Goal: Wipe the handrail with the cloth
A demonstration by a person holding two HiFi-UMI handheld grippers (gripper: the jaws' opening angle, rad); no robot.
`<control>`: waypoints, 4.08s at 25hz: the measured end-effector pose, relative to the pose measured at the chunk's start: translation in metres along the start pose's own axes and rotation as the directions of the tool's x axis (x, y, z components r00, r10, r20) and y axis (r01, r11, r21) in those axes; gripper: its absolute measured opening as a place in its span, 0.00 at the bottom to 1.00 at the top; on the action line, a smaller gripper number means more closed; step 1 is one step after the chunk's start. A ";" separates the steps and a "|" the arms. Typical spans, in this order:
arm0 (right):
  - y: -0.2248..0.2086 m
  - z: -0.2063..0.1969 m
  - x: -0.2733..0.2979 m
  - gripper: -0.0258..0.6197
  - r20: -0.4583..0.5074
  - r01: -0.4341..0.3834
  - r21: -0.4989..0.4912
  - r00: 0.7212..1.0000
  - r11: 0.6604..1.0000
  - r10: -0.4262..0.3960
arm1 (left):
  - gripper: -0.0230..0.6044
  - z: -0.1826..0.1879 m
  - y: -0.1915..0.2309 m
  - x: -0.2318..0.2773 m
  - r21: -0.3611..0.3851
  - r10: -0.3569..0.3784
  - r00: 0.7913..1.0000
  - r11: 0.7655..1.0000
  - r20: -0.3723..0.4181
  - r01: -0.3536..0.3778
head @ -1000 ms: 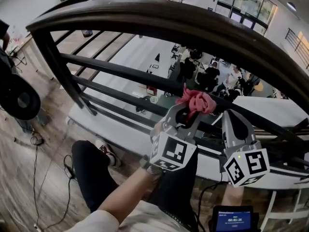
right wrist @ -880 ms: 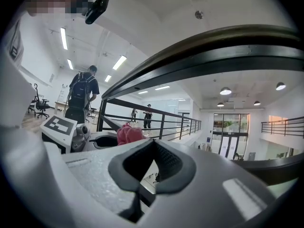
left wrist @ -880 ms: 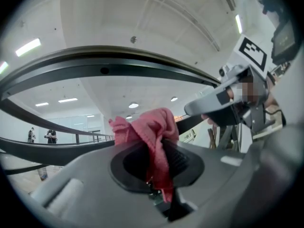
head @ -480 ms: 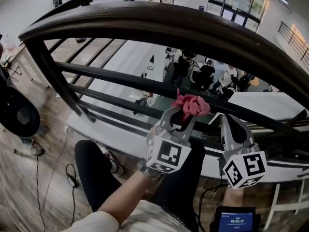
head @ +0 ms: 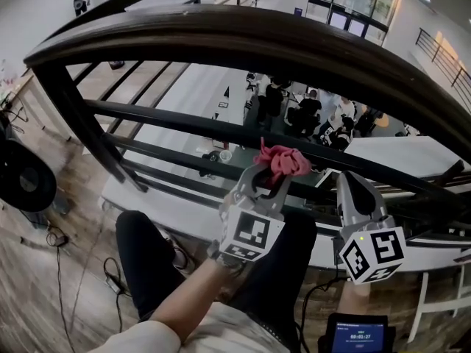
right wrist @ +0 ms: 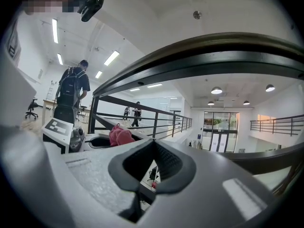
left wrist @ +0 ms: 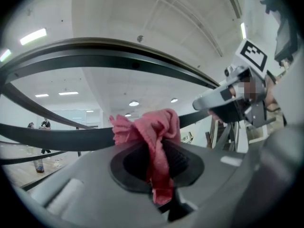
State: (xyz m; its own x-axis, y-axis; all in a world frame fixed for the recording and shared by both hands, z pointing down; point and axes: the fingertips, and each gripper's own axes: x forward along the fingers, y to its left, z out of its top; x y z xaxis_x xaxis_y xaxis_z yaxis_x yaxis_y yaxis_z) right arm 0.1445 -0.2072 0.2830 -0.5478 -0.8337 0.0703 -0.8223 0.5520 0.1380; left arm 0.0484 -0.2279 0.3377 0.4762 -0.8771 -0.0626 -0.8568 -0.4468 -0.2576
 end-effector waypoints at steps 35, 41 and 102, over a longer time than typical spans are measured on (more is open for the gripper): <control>0.119 0.017 0.080 0.04 -0.015 -0.009 -0.036 1.000 0.999 0.008 | 0.15 -0.031 0.214 -0.103 -0.063 0.163 0.987 0.984 -0.006 -0.164; 0.139 0.021 0.095 0.04 -0.022 -0.012 -0.048 1.000 0.999 0.011 | 0.15 -0.041 0.245 -0.125 -0.062 0.182 0.983 0.981 -0.021 -0.183; 0.025 -0.008 -0.032 0.04 -0.048 0.110 0.060 0.993 0.992 -0.108 | 0.15 0.014 0.195 -0.091 0.040 0.324 0.946 0.945 0.018 -0.324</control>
State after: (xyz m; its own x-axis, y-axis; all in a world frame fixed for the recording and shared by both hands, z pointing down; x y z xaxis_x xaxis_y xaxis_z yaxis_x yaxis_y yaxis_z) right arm 0.1430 -0.1666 0.2919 -0.4481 -0.8881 0.1021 -0.8855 0.4567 0.0859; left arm -0.1595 -0.2328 0.2792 0.1768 -0.9712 -0.1598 -0.9561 -0.1309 -0.2621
